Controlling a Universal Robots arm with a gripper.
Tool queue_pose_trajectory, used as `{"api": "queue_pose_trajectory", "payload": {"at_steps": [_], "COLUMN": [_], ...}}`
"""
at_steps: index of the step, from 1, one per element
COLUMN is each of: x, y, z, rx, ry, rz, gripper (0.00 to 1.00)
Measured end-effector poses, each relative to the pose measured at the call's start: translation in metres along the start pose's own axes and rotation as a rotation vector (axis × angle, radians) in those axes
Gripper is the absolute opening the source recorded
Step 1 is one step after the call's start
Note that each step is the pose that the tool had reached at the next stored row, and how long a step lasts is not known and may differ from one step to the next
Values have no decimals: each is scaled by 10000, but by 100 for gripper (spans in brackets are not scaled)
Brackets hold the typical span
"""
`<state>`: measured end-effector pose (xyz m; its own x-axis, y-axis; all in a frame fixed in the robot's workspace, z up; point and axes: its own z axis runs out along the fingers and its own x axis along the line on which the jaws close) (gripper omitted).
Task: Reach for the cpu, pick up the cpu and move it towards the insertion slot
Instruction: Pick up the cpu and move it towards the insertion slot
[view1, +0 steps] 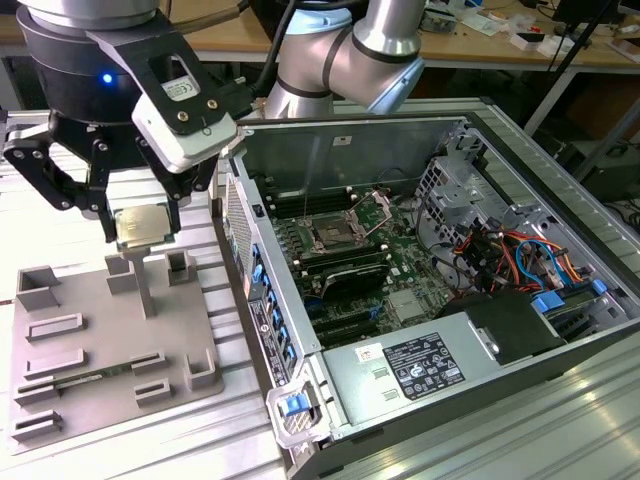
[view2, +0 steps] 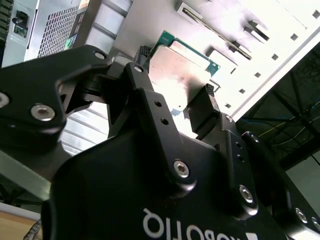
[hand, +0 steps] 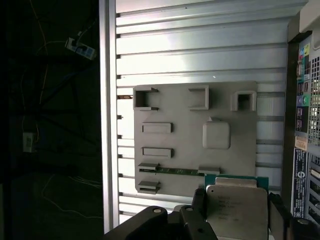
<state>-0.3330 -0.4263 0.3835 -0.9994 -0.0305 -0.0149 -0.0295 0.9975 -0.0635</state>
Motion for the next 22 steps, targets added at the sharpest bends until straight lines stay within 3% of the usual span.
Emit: {"api": "queue_pose_trajectory", "payload": {"at_steps": [15,18,19,22], "x": [-309,-386,-459,-530], "y": [-9,-11,-13,-15], "z": [9,13,16,20], "rx": [0,0,0,0], "ry": [0,0,0,1], "rz": [1,0,0,0], "gripper": [55,55,55,55]}}
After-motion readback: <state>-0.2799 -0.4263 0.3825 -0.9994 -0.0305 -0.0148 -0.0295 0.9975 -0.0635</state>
